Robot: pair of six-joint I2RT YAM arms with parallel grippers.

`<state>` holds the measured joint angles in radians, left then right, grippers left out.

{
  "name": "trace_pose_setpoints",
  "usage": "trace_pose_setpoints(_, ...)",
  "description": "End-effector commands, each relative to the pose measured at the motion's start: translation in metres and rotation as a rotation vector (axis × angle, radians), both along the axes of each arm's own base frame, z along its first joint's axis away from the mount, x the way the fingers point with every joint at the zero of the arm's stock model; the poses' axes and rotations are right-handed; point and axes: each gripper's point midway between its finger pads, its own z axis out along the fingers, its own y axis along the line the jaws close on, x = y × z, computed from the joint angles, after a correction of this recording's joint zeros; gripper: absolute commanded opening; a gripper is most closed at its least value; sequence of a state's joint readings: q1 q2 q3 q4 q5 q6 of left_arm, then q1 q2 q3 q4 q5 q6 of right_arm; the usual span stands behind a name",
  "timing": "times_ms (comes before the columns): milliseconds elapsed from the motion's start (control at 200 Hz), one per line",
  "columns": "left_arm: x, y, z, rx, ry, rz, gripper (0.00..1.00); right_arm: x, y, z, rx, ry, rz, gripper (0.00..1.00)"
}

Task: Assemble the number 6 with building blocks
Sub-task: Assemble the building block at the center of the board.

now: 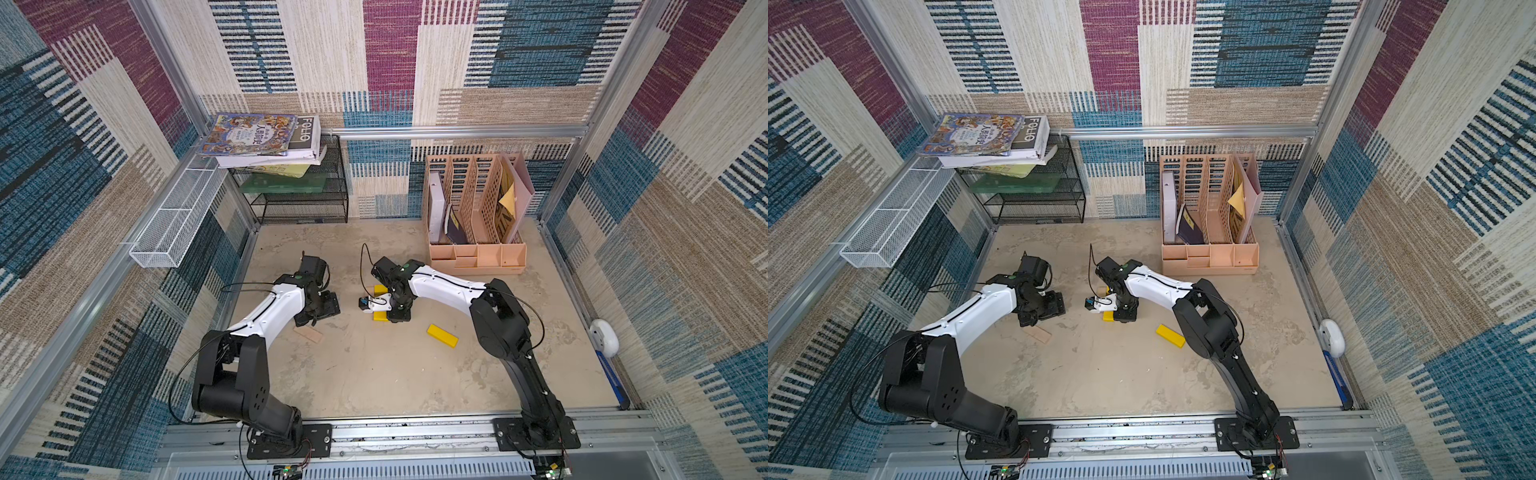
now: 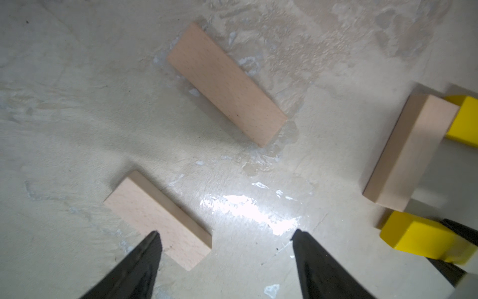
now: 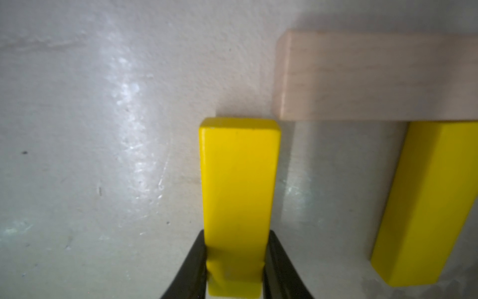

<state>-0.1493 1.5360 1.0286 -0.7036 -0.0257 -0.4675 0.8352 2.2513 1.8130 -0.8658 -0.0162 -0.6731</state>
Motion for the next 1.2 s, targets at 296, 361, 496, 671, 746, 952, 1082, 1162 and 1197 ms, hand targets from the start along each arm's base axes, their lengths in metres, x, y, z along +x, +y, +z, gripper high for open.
trace_pose_setpoints(296, 0.0022, 0.0007, 0.001, -0.01, -0.003, -0.011, 0.83, 0.0009, -0.0044, -0.0064, -0.021, 0.01, -0.025, 0.16)
trace_pose_setpoints(361, 0.0027, 0.0008, 0.001, -0.012, -0.003, -0.01, 0.84, 0.001, -0.0064, -0.0083, -0.026, 0.013, -0.028, 0.2)
trace_pose_setpoints(496, 0.0029, 0.0019, 0.0006, -0.011, -0.003, -0.007, 0.84, 0.0015, -0.0071, -0.0093, -0.029, 0.012, -0.029, 0.22)
trace_pose_setpoints(671, 0.0029, 0.0018, 0.0008, -0.015, -0.003, -0.006, 0.84, 0.0017, -0.0074, -0.01, -0.031, 0.011, -0.029, 0.24)
trace_pose_setpoints(746, 0.0026, 0.0022, 0.0005, -0.016, -0.001, -0.004, 0.83, 0.001, -0.008, -0.011, -0.034, 0.014, -0.03, 0.26)
trace_pose_setpoints(952, 0.0005, 0.0037, 0.0, -0.013, 0.001, -0.001, 0.83, -0.0001, -0.009, -0.0109, -0.037, 0.014, -0.033, 0.36)
trace_pose_setpoints(1082, -0.0007, 0.0038, -0.0001, -0.014, 0.0, 0.003, 0.84, -0.0008, -0.0088, -0.0107, -0.036, 0.015, -0.033, 0.39)
trace_pose_setpoints(1162, -0.0011, 0.0042, 0.0, -0.014, 0.0, 0.005, 0.83, -0.0006, -0.0094, -0.0105, -0.04, 0.011, -0.033, 0.4)
trace_pose_setpoints(1197, -0.0015, 0.0042, -0.0004, -0.014, 0.001, 0.006, 0.84, 0.0003, -0.0095, -0.0099, -0.039, 0.008, -0.037, 0.41)
